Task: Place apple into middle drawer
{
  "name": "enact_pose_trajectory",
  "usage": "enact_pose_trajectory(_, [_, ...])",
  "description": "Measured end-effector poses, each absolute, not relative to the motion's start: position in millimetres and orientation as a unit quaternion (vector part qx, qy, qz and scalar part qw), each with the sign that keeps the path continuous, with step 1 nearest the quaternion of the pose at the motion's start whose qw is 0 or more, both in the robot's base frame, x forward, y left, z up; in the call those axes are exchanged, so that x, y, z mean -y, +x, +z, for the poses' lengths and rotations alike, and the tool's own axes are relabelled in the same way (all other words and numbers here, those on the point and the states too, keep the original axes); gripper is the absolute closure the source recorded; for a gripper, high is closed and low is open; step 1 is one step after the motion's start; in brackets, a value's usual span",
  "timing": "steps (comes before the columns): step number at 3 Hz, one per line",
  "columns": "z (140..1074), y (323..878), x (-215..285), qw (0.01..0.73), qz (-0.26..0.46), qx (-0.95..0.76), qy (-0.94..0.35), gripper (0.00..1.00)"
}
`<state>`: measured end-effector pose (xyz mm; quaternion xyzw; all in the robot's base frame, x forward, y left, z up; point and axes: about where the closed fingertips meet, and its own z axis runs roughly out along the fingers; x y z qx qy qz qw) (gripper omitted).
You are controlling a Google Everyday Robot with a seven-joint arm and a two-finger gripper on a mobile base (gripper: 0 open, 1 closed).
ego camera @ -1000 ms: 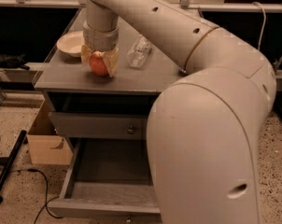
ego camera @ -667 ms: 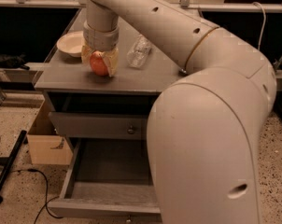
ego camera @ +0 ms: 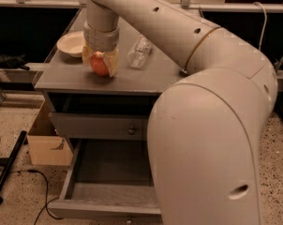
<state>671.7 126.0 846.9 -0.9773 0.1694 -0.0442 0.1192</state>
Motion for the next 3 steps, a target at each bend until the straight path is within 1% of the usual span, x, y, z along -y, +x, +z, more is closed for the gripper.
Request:
enact_pose_trajectory(2, [851.0,662.0,-121.9,0.11,-0.048,-0.164,-0.979,1.0])
enact_pose_trajectory(3, [859.5,638.7,-113.0,0.103,-0.052,-0.163,-0.98,1.0])
